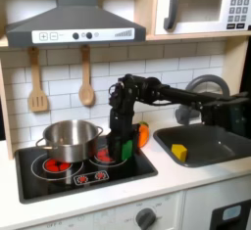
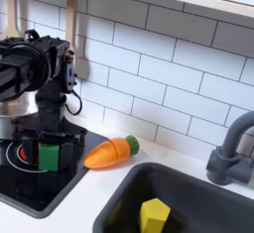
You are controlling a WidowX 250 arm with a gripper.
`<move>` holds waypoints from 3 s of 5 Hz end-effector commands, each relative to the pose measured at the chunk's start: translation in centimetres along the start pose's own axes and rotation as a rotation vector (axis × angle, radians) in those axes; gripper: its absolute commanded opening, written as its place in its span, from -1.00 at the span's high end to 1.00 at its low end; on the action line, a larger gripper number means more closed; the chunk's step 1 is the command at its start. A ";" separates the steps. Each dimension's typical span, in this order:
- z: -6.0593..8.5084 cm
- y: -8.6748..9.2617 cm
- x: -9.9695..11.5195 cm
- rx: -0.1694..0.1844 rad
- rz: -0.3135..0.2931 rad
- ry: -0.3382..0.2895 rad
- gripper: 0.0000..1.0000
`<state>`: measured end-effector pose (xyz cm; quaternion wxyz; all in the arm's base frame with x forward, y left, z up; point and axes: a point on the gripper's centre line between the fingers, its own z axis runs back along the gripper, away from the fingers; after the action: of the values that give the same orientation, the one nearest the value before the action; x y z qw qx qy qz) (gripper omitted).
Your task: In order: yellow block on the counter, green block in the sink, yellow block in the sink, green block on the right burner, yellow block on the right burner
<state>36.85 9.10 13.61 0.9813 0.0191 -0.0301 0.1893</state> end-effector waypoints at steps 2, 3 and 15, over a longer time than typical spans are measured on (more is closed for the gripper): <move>1.8 -1.7 -1.3 -0.085 0.020 0.031 -1.00; 3.6 -3.0 -1.1 -0.131 0.032 0.014 -1.00; -0.4 -18.0 -4.9 -0.092 0.023 -0.012 -1.00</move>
<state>39.05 -8.99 12.53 0.9779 -0.0250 -0.0476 0.2022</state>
